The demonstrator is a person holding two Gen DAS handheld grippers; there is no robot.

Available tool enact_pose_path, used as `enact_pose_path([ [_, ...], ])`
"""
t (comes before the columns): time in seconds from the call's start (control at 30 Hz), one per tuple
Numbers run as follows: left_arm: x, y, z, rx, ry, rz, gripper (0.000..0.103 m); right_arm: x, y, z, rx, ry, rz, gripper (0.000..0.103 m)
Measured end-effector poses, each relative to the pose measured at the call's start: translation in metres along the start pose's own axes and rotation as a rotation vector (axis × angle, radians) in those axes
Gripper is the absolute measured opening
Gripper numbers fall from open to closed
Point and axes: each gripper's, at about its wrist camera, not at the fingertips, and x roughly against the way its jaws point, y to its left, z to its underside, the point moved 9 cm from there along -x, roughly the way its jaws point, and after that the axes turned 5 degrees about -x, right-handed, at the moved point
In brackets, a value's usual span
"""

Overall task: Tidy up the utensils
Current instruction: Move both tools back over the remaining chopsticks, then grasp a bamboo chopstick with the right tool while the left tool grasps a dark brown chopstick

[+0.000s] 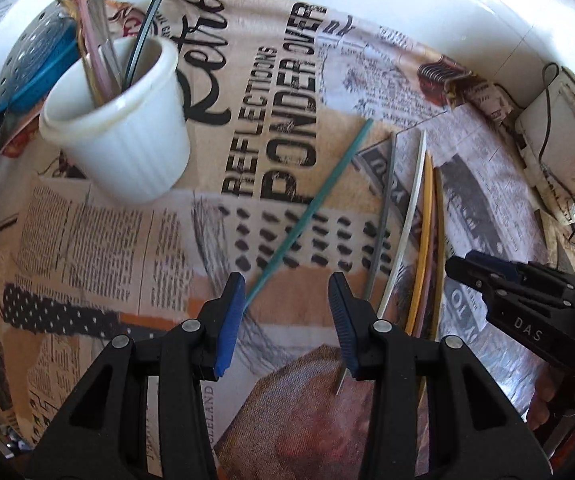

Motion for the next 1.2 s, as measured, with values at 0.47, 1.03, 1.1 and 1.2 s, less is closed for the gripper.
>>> enact_pose_path([
  [0.47,0.003,-0.018,0.001,-0.028,-0.021,0.005,0.042,-0.007,-0.009,-0.011,-0.021,-0.021,-0.001,0.015],
  [1.03,0.004,-0.023,-0.006,-0.042,-0.023,0.011,0.042,-0.015,-0.021,-0.034,-0.093,-0.001,-0.041,0.007],
  [1.1,0.004,-0.03,-0.009,-0.06,-0.024,0.017,0.042,-0.013,-0.023,-0.029,-0.102,0.014,-0.044,0.007],
  [1.2,0.0,-0.042,-0.015,-0.086,-0.018,0.039,0.042,-0.001,-0.031,-0.021,-0.105,0.002,-0.051,0.007],
])
